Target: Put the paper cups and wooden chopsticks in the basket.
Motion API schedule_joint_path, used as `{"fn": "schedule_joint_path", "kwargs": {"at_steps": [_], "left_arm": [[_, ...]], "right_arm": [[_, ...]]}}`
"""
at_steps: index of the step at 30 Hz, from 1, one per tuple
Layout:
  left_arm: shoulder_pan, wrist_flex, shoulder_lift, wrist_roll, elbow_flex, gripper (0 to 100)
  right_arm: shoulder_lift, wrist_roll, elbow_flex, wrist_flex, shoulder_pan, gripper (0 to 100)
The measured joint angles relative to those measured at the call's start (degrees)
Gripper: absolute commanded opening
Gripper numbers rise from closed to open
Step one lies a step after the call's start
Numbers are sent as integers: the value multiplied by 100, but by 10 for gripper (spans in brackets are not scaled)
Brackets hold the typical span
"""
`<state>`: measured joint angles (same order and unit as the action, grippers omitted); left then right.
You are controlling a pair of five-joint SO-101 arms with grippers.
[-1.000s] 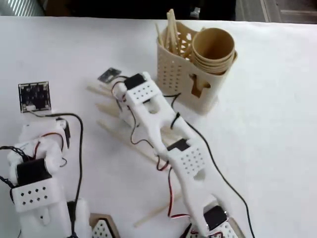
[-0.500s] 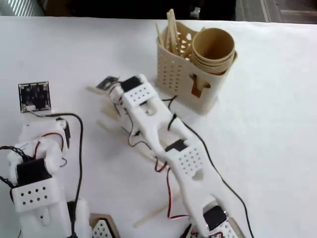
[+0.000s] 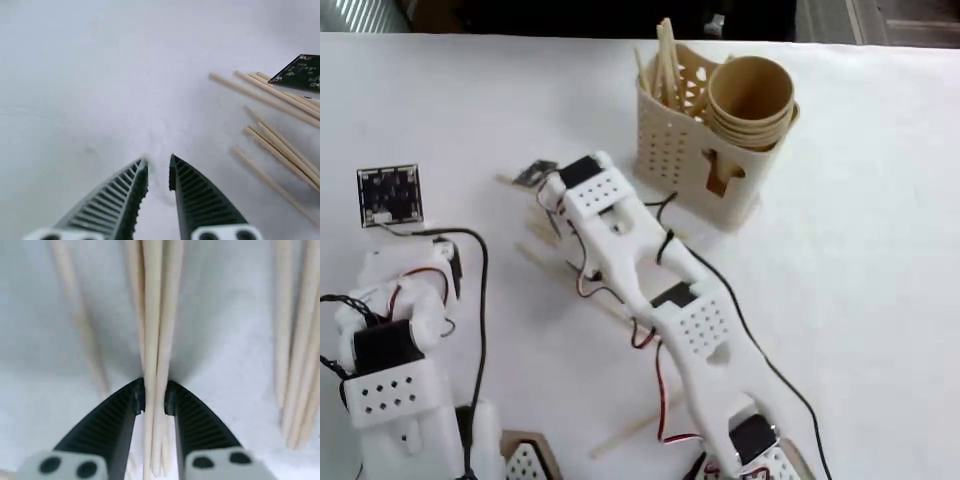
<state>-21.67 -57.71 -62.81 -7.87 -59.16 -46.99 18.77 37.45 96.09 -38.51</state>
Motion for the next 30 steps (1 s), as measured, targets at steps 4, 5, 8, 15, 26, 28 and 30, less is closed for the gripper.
{"fn": "schedule_joint_path", "kwargs": {"at_steps": [4, 5, 8, 15, 26, 28, 30], "left_arm": [[0, 0, 0, 0, -18, 89], [0, 0, 0, 0, -18, 89], [0, 0, 0, 0, -18, 88], [0, 0, 0, 0, -18, 88], [0, 0, 0, 0, -18, 88], [0, 0, 0, 0, -18, 88], [0, 0, 0, 0, -18, 88]], "right_arm": [[695, 9, 0, 132, 114, 19], [888, 9, 0, 141, 158, 19], [1477, 9, 0, 141, 299, 19], [2963, 9, 0, 105, 510, 19], [4897, 9, 0, -2215, 730, 19], [4932, -97, 0, -2769, 949, 19], [4932, -378, -88, -3297, 1213, 19]]}}
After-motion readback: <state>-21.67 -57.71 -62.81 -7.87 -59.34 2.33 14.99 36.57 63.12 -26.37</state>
